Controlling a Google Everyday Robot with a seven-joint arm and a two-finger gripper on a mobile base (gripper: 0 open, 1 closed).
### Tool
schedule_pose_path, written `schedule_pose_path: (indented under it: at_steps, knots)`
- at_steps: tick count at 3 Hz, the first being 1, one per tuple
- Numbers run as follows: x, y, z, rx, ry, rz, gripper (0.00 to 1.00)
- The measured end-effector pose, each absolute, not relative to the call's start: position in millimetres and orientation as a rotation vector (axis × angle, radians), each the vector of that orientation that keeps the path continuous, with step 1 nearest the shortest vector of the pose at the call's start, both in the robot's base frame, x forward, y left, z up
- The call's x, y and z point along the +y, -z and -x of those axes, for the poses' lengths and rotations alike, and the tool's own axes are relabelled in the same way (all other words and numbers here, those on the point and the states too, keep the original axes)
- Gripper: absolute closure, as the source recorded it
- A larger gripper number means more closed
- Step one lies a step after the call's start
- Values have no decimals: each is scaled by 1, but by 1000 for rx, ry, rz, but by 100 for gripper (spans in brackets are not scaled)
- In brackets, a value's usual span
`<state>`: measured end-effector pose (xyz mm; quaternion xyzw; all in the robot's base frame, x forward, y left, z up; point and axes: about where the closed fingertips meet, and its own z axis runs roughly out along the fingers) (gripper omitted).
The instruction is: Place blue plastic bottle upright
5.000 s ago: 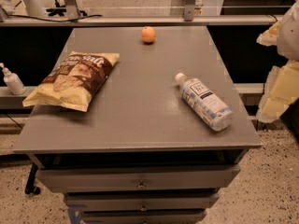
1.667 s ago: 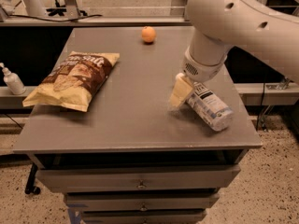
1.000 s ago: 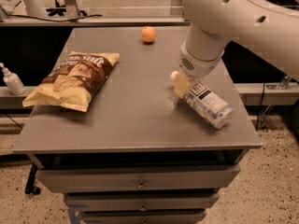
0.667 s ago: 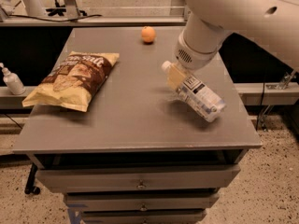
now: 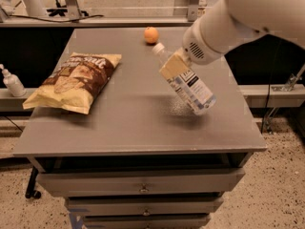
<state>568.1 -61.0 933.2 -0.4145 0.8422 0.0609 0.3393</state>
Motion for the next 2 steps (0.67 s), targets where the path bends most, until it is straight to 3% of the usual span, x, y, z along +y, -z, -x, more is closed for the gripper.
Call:
schedule_pose_path:
  at_steps: [2]
  knots:
    - [-62, -993, -592, 1792, -408, 879, 100]
